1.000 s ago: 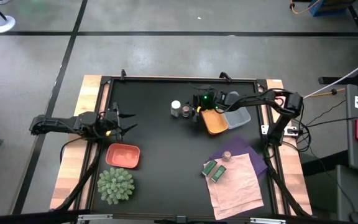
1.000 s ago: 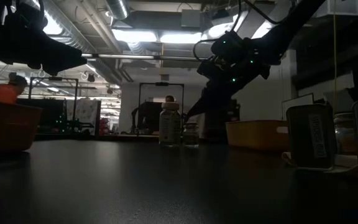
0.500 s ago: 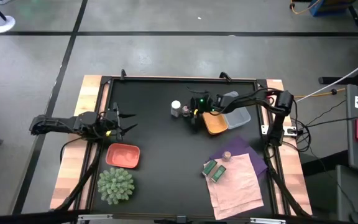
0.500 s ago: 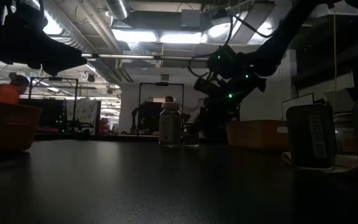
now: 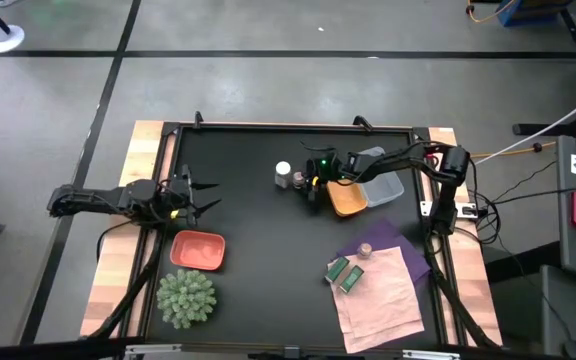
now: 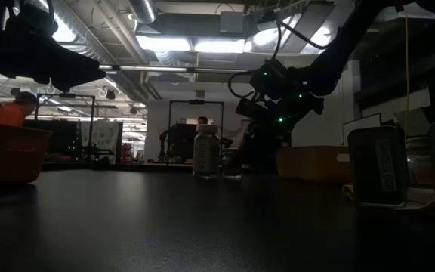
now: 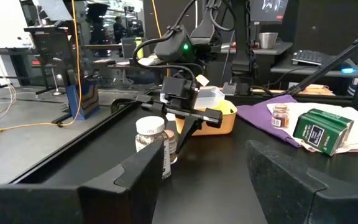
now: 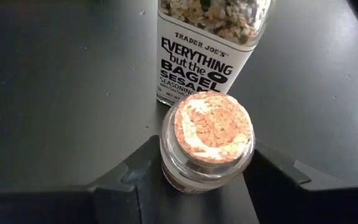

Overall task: Sort spices by type
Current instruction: Put the top brown seasoning bottle into the transparent bin

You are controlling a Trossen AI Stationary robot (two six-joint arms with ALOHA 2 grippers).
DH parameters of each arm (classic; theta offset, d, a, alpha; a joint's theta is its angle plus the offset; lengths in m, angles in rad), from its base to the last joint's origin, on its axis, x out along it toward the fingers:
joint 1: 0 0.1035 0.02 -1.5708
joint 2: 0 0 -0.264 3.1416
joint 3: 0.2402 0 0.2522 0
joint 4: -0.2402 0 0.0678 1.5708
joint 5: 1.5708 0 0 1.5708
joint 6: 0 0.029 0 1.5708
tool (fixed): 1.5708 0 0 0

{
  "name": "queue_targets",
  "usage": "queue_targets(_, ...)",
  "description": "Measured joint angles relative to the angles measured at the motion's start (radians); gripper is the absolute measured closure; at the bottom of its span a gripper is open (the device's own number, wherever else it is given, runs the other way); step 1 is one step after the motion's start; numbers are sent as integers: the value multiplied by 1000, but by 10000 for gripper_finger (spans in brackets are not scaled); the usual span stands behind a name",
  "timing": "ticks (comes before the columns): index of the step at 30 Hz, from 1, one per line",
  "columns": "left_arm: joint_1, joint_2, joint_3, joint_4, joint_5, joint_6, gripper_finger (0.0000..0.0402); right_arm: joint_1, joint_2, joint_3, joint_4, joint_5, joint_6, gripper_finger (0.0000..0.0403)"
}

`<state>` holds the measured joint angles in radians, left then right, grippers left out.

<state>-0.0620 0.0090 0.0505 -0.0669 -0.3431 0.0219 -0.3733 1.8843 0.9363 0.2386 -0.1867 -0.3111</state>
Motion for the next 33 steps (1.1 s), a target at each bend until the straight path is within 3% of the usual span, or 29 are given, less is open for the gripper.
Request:
queue_targets(11, 0, 0, 0, 0, 0, 0, 185, 0, -176, 0, -140, 31, 0, 214)
queue_targets(18, 0, 0, 0, 0, 0, 2, 185, 0, -385, 0, -352, 162, 21, 212)
queue_targets(24, 0, 0, -1, 0, 0, 1, 185, 0, -547, 0, -579, 310, 138, 211)
queue_targets(33, 0, 0, -1, 0, 0, 3, 185, 0, -613, -3, -897, 491, 363, 210)
